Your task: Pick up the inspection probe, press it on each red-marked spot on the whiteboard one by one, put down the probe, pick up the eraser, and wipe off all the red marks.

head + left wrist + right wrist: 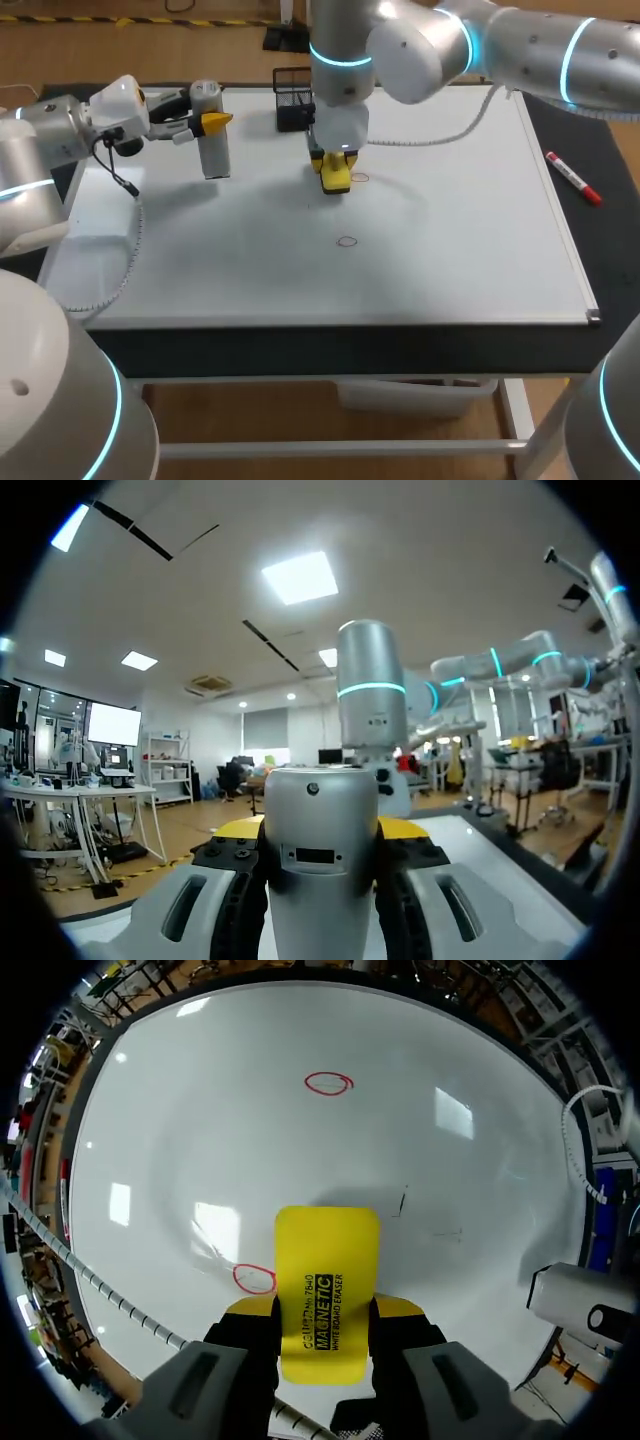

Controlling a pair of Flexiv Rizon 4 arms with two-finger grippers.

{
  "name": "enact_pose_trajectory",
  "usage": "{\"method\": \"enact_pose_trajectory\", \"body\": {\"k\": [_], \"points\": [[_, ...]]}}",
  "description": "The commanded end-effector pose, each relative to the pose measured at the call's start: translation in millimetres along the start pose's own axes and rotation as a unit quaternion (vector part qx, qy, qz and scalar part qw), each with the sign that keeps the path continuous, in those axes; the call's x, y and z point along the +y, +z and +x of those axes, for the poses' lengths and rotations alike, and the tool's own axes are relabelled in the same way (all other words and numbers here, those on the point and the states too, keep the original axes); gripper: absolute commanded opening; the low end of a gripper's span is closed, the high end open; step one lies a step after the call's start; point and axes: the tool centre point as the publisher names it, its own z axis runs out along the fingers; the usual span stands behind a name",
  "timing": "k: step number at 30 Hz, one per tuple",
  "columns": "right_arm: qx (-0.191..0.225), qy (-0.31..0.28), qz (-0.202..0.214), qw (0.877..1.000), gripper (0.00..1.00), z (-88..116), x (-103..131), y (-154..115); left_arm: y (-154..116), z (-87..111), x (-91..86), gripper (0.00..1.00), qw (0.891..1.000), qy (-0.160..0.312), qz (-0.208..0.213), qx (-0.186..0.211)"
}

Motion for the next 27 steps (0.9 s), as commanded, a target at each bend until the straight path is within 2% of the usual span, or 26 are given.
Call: {"method": "enact_pose_trajectory", "body": {"k": [1, 27], "points": [[0.011, 0.000, -0.001, 1.000, 0.00, 0.9, -5.4, 1.4, 0.1, -0.1, -0.3, 0.00, 1.000, 0.001, 0.001, 0.000], [0.014, 0.028, -0.012, 0.999, 0.00, 28.7, -12.1, 23.7, 0.1, -0.1, -0.3, 0.00, 1.000, 0.001, 0.001, 0.000]]}}
